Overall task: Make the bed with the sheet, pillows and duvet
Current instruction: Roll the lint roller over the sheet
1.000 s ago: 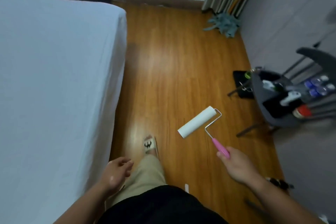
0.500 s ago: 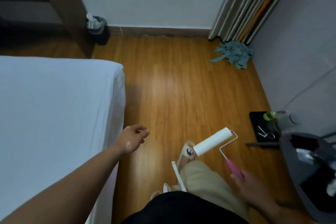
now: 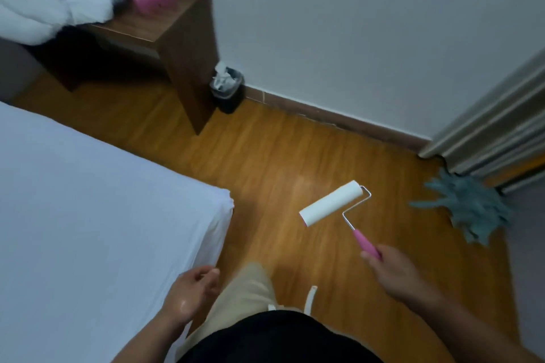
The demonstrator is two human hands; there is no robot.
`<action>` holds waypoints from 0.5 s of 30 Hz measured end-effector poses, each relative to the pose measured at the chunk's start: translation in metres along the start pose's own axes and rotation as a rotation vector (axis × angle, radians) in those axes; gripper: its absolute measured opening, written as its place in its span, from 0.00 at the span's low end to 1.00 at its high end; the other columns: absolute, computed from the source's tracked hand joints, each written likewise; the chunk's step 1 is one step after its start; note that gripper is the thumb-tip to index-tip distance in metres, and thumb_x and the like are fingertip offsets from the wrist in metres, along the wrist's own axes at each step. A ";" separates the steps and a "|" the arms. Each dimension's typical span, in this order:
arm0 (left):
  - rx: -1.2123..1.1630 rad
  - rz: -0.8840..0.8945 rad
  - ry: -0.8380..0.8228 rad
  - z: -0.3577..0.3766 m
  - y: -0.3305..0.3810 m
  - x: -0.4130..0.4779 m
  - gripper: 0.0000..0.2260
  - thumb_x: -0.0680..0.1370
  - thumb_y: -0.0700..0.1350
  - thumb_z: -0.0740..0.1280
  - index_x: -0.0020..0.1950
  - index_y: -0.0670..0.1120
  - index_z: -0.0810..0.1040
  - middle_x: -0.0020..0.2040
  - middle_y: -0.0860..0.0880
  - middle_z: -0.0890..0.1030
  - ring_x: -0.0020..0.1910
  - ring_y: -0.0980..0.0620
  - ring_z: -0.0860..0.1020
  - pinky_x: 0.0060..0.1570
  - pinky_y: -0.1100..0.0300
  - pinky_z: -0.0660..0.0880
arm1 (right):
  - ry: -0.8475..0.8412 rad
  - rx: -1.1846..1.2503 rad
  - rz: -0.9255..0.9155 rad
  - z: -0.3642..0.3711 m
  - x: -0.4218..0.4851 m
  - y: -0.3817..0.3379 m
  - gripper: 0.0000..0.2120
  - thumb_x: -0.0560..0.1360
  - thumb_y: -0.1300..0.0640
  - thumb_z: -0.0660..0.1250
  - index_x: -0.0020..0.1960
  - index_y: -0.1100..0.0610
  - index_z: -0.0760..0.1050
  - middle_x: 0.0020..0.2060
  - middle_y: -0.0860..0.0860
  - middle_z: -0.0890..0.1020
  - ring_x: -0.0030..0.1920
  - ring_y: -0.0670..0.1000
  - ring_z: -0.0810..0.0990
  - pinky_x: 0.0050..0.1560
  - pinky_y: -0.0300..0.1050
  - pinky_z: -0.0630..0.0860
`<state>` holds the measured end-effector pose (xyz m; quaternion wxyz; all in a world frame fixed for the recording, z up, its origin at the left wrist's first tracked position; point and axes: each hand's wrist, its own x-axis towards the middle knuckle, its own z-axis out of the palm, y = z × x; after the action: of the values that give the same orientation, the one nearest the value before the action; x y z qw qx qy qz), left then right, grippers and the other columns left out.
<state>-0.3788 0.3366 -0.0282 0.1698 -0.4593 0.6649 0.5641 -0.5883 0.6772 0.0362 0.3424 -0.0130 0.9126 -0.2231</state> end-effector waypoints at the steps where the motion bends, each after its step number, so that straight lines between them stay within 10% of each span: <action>1: -0.019 -0.021 0.014 -0.005 0.015 0.021 0.08 0.79 0.47 0.69 0.45 0.45 0.84 0.39 0.46 0.85 0.37 0.46 0.82 0.41 0.54 0.72 | 0.003 -0.004 -0.027 -0.014 0.030 -0.022 0.12 0.81 0.51 0.64 0.44 0.57 0.77 0.36 0.54 0.80 0.37 0.53 0.78 0.36 0.46 0.69; 15: 0.165 0.201 0.074 -0.151 0.407 0.309 0.11 0.80 0.54 0.66 0.59 0.51 0.79 0.52 0.50 0.82 0.48 0.54 0.83 0.53 0.54 0.80 | -0.057 0.018 0.111 -0.115 0.343 -0.261 0.10 0.80 0.48 0.65 0.46 0.54 0.78 0.36 0.52 0.82 0.37 0.50 0.80 0.34 0.42 0.73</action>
<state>-0.8219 0.0462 0.0296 0.1249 -0.3951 0.7577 0.5042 -0.9569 0.4273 0.0088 0.3802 0.0343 0.8998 -0.2114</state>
